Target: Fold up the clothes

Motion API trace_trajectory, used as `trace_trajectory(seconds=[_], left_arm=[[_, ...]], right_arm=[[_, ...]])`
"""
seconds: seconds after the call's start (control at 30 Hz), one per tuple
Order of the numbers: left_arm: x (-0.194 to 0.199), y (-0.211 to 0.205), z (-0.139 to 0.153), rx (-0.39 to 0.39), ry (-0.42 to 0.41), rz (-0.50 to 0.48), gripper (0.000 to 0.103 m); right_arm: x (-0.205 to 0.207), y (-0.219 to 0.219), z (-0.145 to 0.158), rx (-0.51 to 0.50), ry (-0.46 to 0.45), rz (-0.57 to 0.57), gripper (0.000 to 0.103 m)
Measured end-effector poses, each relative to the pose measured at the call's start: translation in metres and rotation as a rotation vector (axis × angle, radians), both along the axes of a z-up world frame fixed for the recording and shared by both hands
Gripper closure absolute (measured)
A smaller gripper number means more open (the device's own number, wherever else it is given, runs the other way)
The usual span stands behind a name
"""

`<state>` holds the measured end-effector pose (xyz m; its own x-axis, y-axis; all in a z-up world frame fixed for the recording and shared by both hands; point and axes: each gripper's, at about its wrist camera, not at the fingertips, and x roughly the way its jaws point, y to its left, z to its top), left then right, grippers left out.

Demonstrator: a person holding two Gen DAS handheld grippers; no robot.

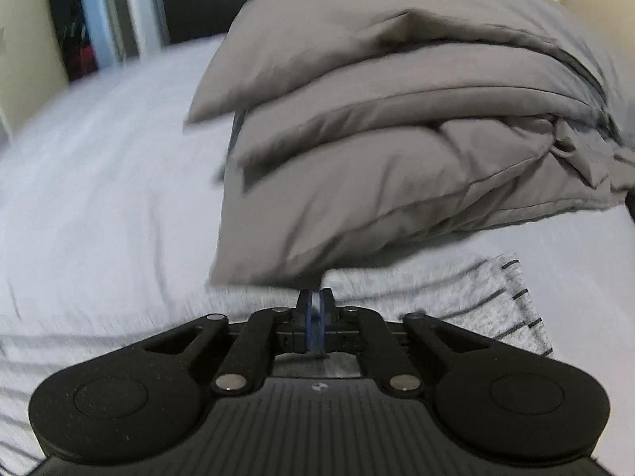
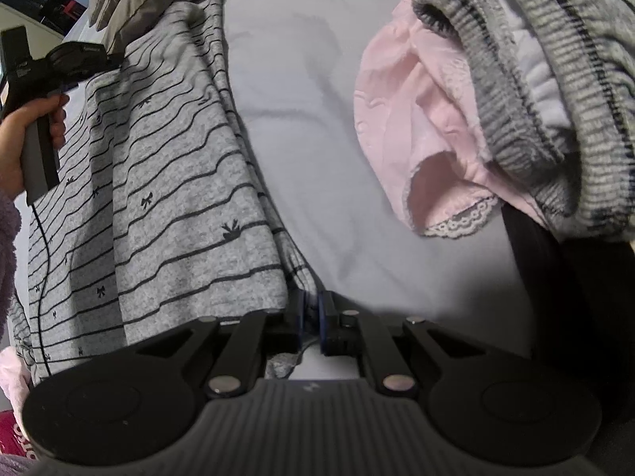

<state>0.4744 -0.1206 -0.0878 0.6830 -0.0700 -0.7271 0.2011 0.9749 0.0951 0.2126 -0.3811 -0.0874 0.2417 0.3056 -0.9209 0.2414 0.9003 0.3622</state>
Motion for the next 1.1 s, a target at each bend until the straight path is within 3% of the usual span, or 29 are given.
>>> trace_trajectory(seconds=[0.07,0.1,0.23,0.33,0.4,0.53,0.63,0.73,0.8,0.97,1.03,1.1], left_arm=[[-0.010,-0.009,0.018,-0.020,-0.076,-0.056,0.076],[-0.011,-0.016,0.025,-0.054,-0.077,-0.094,0.075],[-0.007,-0.059,0.034,-0.076,0.001,-0.213,0.075],[0.001,-0.089,0.020,-0.031,0.072,-0.234,0.076],[0.008,-0.103,0.007,0.032,0.111,-0.226,0.087],[0.020,-0.107,-0.010,0.080,0.167,-0.171,0.097],[0.027,-0.098,-0.009,0.009,0.161,-0.146,0.101],[0.025,-0.073,0.011,-0.251,0.060,-0.034,0.102],[0.025,-0.064,0.015,-0.328,0.044,0.015,0.102],[0.025,-0.072,0.002,-0.307,0.097,-0.010,0.101],[0.022,-0.073,0.001,-0.295,0.089,0.000,0.094],[0.019,-0.073,0.003,-0.297,0.093,-0.017,0.068]], right_arm=[[0.000,0.001,0.000,-0.004,-0.001,0.006,0.095],[0.001,0.002,0.000,-0.006,0.001,0.008,0.095],[0.003,0.004,0.000,-0.016,0.002,0.017,0.095],[0.003,0.002,0.000,-0.009,0.001,0.015,0.095],[0.003,0.002,0.000,-0.003,-0.001,0.013,0.095],[0.004,0.003,-0.002,-0.003,-0.003,0.019,0.095],[0.004,0.002,-0.003,0.002,-0.003,0.021,0.095],[0.004,0.000,-0.004,0.012,-0.001,0.018,0.095],[0.005,0.001,-0.004,0.008,-0.001,0.021,0.095],[0.005,0.004,-0.003,-0.007,0.002,0.033,0.095],[0.005,0.005,-0.003,-0.010,0.004,0.035,0.095],[0.004,0.004,-0.003,-0.009,0.006,0.035,0.095]])
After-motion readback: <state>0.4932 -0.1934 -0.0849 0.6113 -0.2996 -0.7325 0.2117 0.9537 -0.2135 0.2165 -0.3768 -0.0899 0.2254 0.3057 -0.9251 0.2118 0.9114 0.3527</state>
